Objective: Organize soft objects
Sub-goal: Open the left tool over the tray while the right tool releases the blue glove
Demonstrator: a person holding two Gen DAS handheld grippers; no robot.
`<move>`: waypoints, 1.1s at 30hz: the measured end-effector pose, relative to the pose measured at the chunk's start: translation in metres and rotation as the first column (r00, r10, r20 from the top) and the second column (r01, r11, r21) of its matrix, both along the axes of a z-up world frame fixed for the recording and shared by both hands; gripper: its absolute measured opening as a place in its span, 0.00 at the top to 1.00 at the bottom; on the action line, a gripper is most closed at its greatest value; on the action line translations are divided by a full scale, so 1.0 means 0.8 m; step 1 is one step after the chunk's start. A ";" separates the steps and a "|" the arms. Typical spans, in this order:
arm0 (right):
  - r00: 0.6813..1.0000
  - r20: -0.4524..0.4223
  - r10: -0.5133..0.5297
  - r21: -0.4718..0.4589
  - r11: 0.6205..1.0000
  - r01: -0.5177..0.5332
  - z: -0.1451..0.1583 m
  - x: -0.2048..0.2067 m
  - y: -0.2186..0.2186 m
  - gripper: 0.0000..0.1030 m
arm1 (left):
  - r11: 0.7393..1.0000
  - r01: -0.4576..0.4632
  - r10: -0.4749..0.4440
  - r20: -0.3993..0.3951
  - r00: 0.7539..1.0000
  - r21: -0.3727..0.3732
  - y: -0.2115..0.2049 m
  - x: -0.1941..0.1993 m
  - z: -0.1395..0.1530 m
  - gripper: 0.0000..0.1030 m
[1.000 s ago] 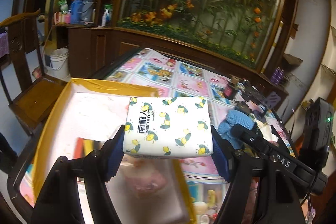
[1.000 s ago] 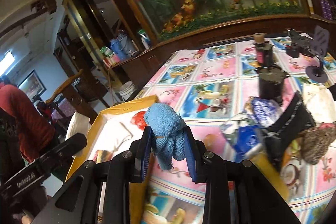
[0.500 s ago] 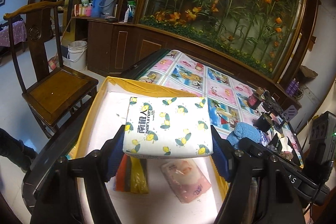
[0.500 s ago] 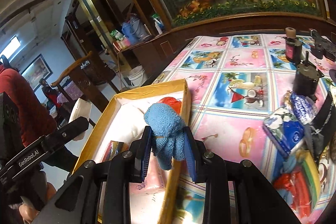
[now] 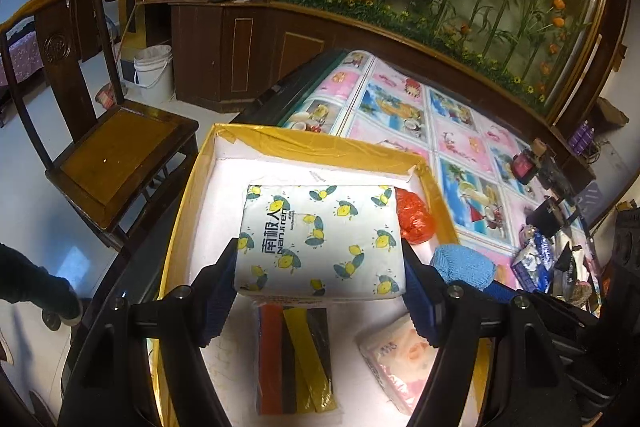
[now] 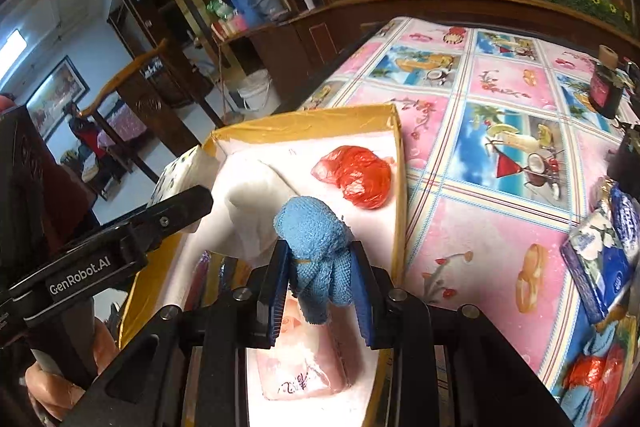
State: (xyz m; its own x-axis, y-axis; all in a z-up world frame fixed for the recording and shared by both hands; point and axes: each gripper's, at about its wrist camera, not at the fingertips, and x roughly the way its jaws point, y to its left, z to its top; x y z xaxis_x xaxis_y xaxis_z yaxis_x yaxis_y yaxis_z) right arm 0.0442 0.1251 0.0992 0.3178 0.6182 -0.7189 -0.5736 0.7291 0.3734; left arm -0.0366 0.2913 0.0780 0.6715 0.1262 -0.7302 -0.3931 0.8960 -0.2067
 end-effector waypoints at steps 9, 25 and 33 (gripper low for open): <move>0.999 -0.031 0.029 -0.068 0.997 -0.032 -0.021 0.008 0.030 0.69 | 0.998 -0.038 0.035 -0.073 0.997 -0.049 0.024 0.006 -0.038 0.29; 0.997 -0.063 0.043 -0.051 0.998 -0.046 -0.025 0.007 0.029 0.65 | 0.998 -0.022 0.015 -0.105 0.994 -0.067 0.022 0.011 -0.049 0.28; 0.996 -0.053 0.067 -0.031 0.997 -0.069 -0.020 -0.005 0.026 0.51 | 0.996 -0.025 0.019 -0.079 0.997 -0.080 0.023 0.006 -0.044 0.18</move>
State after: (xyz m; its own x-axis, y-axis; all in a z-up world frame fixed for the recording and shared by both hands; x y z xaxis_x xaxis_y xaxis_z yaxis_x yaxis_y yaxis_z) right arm 0.0405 0.1456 0.0831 0.2376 0.6130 -0.7535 -0.6031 0.7012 0.3803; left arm -0.0320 0.3094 0.0430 0.6097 0.0784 -0.7887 -0.4301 0.8686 -0.2461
